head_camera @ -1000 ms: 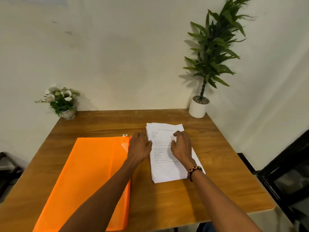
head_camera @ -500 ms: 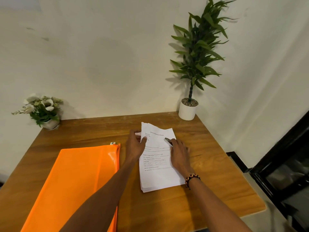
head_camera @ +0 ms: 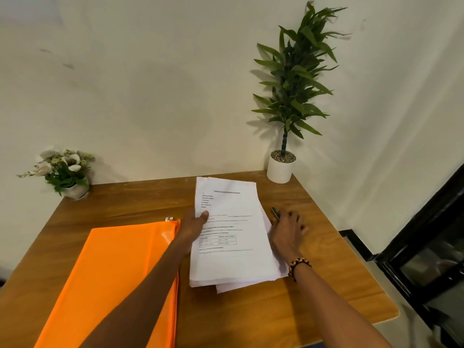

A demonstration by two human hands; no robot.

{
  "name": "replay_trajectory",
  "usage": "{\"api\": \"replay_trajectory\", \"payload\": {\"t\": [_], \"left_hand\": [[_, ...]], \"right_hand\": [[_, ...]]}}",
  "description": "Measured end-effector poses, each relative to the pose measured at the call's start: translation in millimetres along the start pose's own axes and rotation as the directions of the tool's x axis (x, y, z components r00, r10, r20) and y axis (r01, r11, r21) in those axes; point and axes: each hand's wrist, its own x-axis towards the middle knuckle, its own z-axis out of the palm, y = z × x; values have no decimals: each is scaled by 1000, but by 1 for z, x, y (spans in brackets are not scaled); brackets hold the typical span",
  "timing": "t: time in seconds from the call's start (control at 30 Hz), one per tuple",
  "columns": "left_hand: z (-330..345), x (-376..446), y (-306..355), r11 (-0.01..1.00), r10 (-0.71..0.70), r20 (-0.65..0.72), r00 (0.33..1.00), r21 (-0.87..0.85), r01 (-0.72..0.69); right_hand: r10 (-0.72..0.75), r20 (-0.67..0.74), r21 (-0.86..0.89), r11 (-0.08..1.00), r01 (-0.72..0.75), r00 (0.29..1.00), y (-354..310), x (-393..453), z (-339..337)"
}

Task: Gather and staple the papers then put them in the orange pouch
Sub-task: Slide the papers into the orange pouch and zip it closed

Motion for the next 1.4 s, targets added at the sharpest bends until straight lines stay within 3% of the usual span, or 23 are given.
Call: {"api": "replay_trajectory", "payload": {"t": [0.13, 0.2, 0.23, 0.33, 0.47, 0.53, 0.6, 0.67, 0.73, 0.83, 0.93, 0.97, 1.03, 1.1, 1.13, 1.4], "left_hand": [[-32, -2, -9, 996, 16, 2, 1000, -86, -15], [-42, -6, -15, 993, 9, 9, 1000, -118, -8], [-44, -8, -17, 992, 6, 14, 1000, -129, -4], [-46, -20, -16, 991, 10, 20, 1000, -137, -7], [-47, -44, -17, 985, 34, 31, 999, -172, -29], [-48, -52, -22, 986, 24, 21, 999, -167, -20], [-46, -59, -25, 984, -2, 5, 1000, -176, 3], [-44, -69, -25, 983, -20, 9, 1000, -182, 21], [-43, -79, -23, 989, -21, 24, 999, -147, 24], [-50, -90, -26, 999, 43, 40, 998, -7, -42], [-65, -99, -32, 952, 196, -110, 974, 261, -162], [-72, -101, -37, 895, 284, -149, 947, 396, -206], [-88, -106, -48, 685, 397, -116, 910, 697, -210], [-96, -114, -62, 421, 325, -41, 945, 901, -105], [-96, -117, -67, 356, 282, -33, 959, 932, -73], [-93, -123, -74, 426, 360, -99, 928, 902, -69]], "right_hand": [[-70, -38, 194, 978, 76, 997, -12, 2, -8], [-165, 85, 459, 882, 109, 983, -25, -4, -21], [-216, 205, 602, 797, 52, 955, -34, -8, -30], [-375, 598, 736, 607, -300, 708, -64, -28, -58], [-441, 727, 678, 340, -651, 527, -71, -44, -69], [-496, 747, 633, 325, -703, 443, -68, -52, -72], [-425, 751, 659, 531, -533, 505, -68, -63, -70], [-340, 665, 646, 708, -285, 665, -73, -77, -68], [-329, 582, 636, 754, -164, 743, -74, -89, -68], [-309, 572, 647, 740, -186, 760, -65, -96, -68], [-299, 575, 655, 725, -210, 762, -53, -97, -74], [-298, 573, 656, 725, -209, 764, -48, -96, -76], [-289, 571, 642, 740, -199, 769, -39, -96, -84], [-266, 568, 623, 758, -195, 779, -28, -93, -86], [-259, 578, 613, 763, -202, 774, -24, -92, -87], [-281, 635, 577, 791, -201, 720, -17, -105, -92]]}}
